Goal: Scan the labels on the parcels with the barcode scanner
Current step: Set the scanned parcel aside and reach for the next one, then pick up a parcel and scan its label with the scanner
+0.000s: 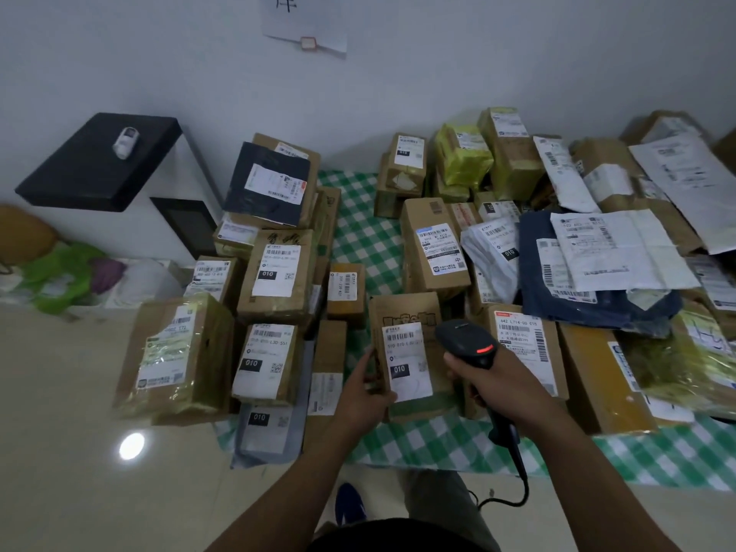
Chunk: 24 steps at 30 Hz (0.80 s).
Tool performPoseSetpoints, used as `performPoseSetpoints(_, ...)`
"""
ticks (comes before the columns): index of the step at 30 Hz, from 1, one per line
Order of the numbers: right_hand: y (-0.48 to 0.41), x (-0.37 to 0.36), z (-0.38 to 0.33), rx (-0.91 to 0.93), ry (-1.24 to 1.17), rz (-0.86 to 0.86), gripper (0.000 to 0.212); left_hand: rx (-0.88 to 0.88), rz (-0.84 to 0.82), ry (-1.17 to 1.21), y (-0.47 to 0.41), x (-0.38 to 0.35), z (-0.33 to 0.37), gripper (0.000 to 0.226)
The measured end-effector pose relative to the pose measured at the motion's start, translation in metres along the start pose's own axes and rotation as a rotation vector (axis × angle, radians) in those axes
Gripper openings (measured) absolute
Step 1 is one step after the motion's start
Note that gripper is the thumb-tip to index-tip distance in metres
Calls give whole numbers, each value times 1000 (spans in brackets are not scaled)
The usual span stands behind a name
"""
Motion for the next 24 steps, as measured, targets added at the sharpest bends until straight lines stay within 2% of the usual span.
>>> performPoseSetpoints(7,8,-18,-39,105,47,-93,20,-196,61,-19,4,21,25,90)
performPoseSetpoints(14,10,-30,-62,101,42,-143,17,-337,166,-4,7,39,46,87)
performPoseSetpoints(24,13,-38,-63,55,38,-195,18,-415,149,50,5,35,42,93)
Point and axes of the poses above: each hand's wrist, its own y-axis away from the middle knuckle, its own x-axis out of the back of the hand, z = x × y, the point moved 2 cm from there along -y, towards the middle knuckle, and after that the axes turned 3 degrees about y, right-handed, at the moved point
